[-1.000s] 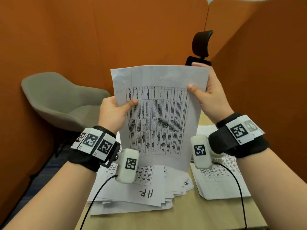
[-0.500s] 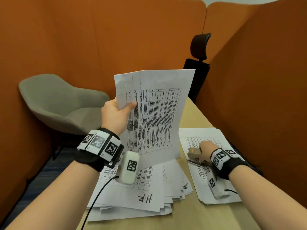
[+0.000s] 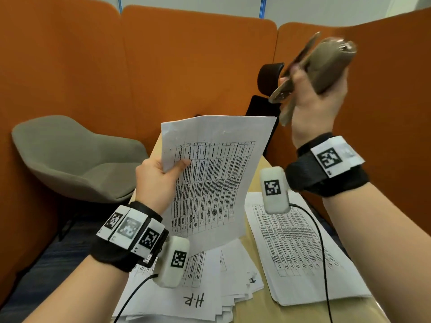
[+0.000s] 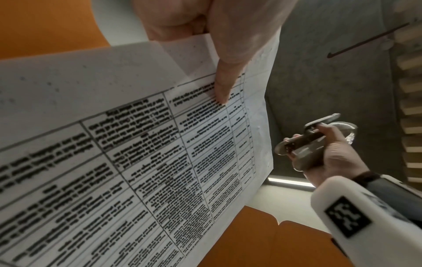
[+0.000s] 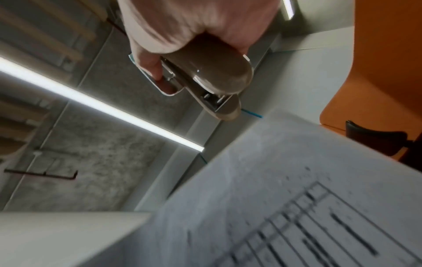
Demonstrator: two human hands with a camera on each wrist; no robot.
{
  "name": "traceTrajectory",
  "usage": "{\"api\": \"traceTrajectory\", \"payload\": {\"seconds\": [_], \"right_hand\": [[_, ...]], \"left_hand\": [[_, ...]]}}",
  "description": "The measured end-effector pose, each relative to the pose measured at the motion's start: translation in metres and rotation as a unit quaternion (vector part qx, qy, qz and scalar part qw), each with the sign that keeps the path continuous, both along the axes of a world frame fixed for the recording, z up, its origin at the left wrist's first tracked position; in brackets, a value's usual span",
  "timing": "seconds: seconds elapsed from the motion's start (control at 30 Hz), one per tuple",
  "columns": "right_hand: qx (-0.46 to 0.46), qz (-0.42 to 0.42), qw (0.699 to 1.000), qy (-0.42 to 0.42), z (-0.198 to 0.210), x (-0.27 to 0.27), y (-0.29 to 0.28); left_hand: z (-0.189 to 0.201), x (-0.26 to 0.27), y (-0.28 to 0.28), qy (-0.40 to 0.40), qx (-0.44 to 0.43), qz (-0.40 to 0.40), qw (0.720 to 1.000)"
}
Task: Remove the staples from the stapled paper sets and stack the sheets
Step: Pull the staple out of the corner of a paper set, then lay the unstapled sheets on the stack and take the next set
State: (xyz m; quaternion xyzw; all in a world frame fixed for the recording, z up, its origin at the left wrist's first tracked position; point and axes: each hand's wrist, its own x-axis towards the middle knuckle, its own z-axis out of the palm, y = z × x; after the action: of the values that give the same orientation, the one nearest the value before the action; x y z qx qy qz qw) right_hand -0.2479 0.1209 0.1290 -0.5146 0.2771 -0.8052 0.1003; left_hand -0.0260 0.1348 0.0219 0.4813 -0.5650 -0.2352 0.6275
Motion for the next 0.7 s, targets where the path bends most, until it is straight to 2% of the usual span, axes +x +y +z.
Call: {"api": "traceTrajectory", "payload": {"seconds": [0.13,0.37,0.57,0.7], "right_hand": [[0.038,0.002,0.999,0.011,-0.013,0.009,-0.012],[0.069,-0.040,0.997,0.024,-0.012,0.012,-0.013],[0.080,-0.021,0.996,-0.030,-0.006,0.017,-0.011],[0.084,-0.005,0.996,-0.010,0.002,0.032,-0.005]], "left_hand": [[0.001,-0.005,0.005,-0.017,-0.005,0.006,1.000],[-0.002,-0.009,0.005,-0.042,-0.023,0.010,0.999],[-0.004,-0.011,0.006,-0.057,-0.027,0.022,0.998],[-0.002,-0.017,0.010,-0.086,-0.055,0.037,0.994]]}}
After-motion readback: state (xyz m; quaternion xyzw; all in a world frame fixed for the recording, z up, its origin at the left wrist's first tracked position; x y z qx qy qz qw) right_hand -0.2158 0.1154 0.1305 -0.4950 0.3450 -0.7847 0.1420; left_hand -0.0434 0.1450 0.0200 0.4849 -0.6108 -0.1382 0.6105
